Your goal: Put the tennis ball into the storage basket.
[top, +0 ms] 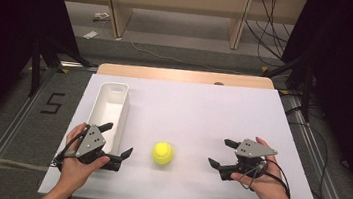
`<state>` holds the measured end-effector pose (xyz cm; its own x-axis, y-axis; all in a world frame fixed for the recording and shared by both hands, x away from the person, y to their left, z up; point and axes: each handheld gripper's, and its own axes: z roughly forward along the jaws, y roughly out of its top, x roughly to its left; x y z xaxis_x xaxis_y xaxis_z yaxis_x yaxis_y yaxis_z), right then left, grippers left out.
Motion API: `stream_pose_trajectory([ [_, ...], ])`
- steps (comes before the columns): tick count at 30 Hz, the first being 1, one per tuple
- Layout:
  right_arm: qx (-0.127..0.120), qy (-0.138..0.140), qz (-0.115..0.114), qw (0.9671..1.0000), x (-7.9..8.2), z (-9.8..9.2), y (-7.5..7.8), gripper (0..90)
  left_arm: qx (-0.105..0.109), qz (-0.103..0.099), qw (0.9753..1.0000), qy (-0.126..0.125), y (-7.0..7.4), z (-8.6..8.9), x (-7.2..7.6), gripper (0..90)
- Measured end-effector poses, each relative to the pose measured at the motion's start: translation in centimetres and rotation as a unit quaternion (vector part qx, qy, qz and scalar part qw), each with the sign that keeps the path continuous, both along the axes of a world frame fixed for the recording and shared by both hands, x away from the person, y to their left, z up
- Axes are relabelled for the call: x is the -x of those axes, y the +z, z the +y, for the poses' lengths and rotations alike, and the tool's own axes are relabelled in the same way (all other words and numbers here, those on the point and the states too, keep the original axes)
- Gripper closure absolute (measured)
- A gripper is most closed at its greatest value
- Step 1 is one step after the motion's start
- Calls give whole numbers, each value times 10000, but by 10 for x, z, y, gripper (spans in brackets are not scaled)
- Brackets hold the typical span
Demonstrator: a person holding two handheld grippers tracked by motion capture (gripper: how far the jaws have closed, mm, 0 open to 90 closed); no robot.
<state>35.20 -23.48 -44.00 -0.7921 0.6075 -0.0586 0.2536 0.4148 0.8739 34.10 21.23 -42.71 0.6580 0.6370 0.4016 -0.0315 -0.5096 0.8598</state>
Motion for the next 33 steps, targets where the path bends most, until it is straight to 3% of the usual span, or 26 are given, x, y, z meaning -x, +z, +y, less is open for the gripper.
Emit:
stream_pose_trajectory([
  [33,-14,371,125,9992,-9,48,-7,169,-8,6,10000,-17,0,-1,0,0],
])
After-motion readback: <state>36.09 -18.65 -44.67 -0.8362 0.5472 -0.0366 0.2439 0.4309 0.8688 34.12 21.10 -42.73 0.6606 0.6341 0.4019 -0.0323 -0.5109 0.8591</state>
